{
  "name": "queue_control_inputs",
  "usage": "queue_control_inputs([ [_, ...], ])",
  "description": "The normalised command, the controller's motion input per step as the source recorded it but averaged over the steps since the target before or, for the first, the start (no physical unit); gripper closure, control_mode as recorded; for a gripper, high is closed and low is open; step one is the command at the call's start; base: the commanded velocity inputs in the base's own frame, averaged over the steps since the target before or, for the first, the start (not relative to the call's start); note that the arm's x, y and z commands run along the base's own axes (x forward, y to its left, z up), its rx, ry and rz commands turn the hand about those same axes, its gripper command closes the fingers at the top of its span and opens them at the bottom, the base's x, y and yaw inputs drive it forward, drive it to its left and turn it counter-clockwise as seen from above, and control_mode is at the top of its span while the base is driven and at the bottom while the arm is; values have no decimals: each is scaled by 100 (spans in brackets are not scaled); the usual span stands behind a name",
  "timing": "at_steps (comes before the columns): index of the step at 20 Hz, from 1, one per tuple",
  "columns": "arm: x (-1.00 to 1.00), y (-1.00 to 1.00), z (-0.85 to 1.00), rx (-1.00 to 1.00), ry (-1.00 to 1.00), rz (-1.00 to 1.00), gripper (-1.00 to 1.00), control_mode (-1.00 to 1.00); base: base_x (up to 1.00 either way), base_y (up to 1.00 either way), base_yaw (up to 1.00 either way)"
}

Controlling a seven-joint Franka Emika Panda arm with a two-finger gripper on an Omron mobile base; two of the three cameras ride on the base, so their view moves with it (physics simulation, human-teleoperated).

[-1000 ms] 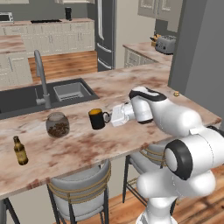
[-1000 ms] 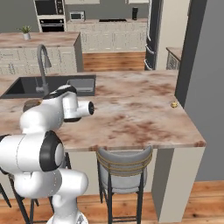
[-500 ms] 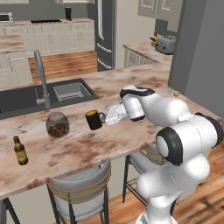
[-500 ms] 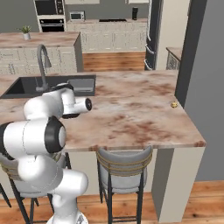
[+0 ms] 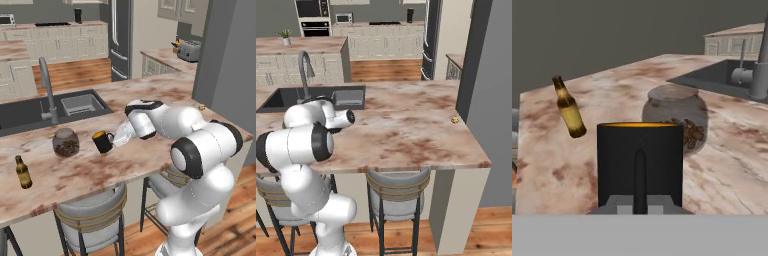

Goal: Open the cabinet directly in front. Then move the beer and the mug to the dining counter with the jar on it.

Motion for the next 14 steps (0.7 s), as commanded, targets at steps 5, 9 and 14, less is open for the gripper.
queue_control_inputs([
  [5,0,0,-4,2,0,0,100,-100,0,0,0],
  [9,0,-6,-41,21,-11,-2,100,-100,0,0,0],
  [14,8,0,-38,7,-11,-6,100,-100,0,0,0],
])
